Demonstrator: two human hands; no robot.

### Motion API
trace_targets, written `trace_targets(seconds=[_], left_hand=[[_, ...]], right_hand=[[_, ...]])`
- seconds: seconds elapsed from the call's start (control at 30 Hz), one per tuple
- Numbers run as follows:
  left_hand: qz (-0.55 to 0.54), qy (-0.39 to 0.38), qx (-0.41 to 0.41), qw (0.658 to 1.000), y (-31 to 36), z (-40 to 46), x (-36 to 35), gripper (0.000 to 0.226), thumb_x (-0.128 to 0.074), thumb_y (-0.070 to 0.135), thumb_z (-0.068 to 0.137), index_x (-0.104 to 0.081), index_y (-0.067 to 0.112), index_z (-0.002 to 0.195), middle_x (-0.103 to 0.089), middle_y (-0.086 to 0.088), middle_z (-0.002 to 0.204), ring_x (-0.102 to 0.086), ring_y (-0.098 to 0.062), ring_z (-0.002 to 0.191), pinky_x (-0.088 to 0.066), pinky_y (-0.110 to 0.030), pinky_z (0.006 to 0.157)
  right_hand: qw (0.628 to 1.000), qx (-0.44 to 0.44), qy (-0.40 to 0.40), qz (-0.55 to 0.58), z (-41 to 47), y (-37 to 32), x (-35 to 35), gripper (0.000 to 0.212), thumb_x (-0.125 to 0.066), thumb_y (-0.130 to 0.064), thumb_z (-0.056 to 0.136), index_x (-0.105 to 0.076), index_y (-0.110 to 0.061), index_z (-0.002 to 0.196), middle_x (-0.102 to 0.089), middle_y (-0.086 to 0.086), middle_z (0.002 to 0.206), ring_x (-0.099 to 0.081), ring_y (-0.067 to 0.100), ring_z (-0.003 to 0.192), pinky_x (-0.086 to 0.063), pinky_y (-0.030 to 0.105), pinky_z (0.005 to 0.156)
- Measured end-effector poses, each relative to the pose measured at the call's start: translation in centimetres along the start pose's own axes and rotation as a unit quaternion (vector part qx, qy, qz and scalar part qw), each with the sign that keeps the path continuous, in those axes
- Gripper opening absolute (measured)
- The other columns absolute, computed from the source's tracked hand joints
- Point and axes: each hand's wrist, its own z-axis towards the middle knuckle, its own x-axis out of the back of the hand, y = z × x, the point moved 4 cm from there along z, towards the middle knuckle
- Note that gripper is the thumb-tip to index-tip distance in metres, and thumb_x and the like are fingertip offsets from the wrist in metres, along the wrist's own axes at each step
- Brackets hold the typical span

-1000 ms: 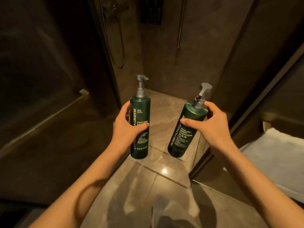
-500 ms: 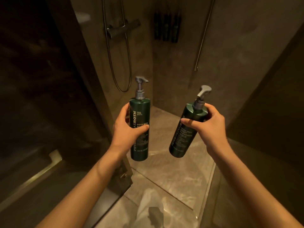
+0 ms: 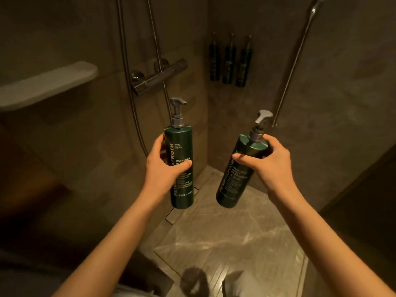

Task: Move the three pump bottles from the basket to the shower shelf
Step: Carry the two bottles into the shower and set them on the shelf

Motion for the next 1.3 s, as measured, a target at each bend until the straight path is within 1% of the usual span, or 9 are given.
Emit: trace_targets(seconds=[0.23,0.4,0.53,0.63,0.73,0.8,1.03,1.17,1.3], left_hand=[[-0.005,0.093,0.045,0.995,-1.5,8.6,-3.3,0.091,-0.081,0.006,0.064,-0.035,0.024,0.141,-0.052,-0.001,0.133,-0.05,-0.015,0.117,-0.042,-0.038,0.101],[-0.015,0.187,0.064,0.98,0.6,13.2,-5.0,0.09,-0.08,0.005,0.066,-0.033,0.024,0.141,-0.049,0.005,0.128,-0.047,-0.009,0.113,-0.039,-0.031,0.094],[-0.008,0.265,0.056,0.963,2.8,15.2,-4.0,0.088,-0.08,0.005,0.065,-0.036,0.025,0.139,-0.048,0.011,0.123,-0.048,-0.005,0.109,-0.04,-0.025,0.09],[0.016,0.325,0.044,0.945,4.5,15.5,-1.7,0.088,-0.08,0.005,0.066,-0.035,0.024,0.139,-0.048,0.01,0.126,-0.048,-0.005,0.11,-0.038,-0.017,0.085],[0.042,0.374,0.015,0.926,6.5,15.6,1.7,0.088,-0.08,0.005,0.065,-0.037,0.026,0.138,-0.049,0.009,0.128,-0.048,-0.008,0.115,-0.04,-0.027,0.093],[0.061,0.395,-0.009,0.917,8.1,15.9,4.0,0.088,-0.079,0.007,0.066,-0.035,0.025,0.14,-0.049,0.009,0.129,-0.048,-0.007,0.114,-0.04,-0.025,0.092],[0.124,0.477,-0.08,0.867,14.4,16.1,12.3,0.089,-0.079,0.012,0.068,-0.031,0.026,0.142,-0.047,0.003,0.138,-0.047,-0.01,0.119,-0.04,-0.031,0.097],[0.127,0.514,-0.097,0.843,16.1,16.3,16.0,0.088,-0.078,0.009,0.068,-0.032,0.025,0.142,-0.049,0.003,0.134,-0.05,-0.009,0.113,-0.042,-0.027,0.091],[0.124,0.532,-0.093,0.832,15.7,17.2,18.1,0.087,-0.077,0.006,0.069,-0.032,0.025,0.142,-0.05,0.003,0.132,-0.05,-0.009,0.111,-0.042,-0.028,0.091]], right_hand=[[0.991,0.038,-0.123,-0.033,13.5,1.9,-3.6,0.066,-0.088,-0.019,0.055,-0.058,-0.023,0.113,-0.066,-0.004,0.105,-0.062,0.013,0.098,-0.052,0.031,0.084],[0.968,0.083,-0.235,-0.032,22.5,-0.1,-6.2,0.067,-0.088,-0.02,0.058,-0.053,-0.026,0.114,-0.06,-0.009,0.104,-0.057,0.009,0.099,-0.044,0.018,0.075],[0.94,0.114,-0.321,-0.013,26.7,-2.8,-10.1,0.066,-0.088,-0.022,0.058,-0.053,-0.027,0.113,-0.06,-0.013,0.102,-0.057,0.007,0.097,-0.047,0.023,0.081],[0.916,0.137,-0.377,0.02,27.8,-5.3,-13.6,0.066,-0.087,-0.02,0.059,-0.053,-0.025,0.115,-0.057,-0.019,0.098,-0.056,0.004,0.094,-0.046,0.019,0.077],[0.891,0.156,-0.422,0.06,27.8,-8.7,-17.1,0.063,-0.086,-0.017,0.061,-0.05,-0.027,0.112,-0.055,-0.022,0.094,-0.054,-0.002,0.086,-0.043,0.008,0.065],[0.874,0.164,-0.447,0.099,27.5,-11.3,-19.3,0.063,-0.085,-0.015,0.063,-0.049,-0.029,0.113,-0.055,-0.022,0.094,-0.053,-0.008,0.083,-0.044,0.006,0.061],[0.815,0.245,-0.491,0.187,25.4,-23.0,-25.9,0.051,-0.081,-0.02,0.068,-0.052,-0.029,0.109,-0.053,-0.024,0.093,-0.05,-0.01,0.082,-0.038,0.008,0.064],[0.786,0.283,-0.504,0.219,24.1,-28.1,-29.7,0.062,-0.081,-0.024,0.068,-0.053,-0.019,0.123,-0.055,-0.015,0.104,-0.049,-0.007,0.084,-0.037,0.011,0.066],[0.762,0.278,-0.541,0.221,22.6,-29.9,-34.0,0.062,-0.081,-0.022,0.068,-0.052,-0.018,0.123,-0.051,-0.022,0.093,-0.049,-0.007,0.082,-0.038,0.013,0.064]])
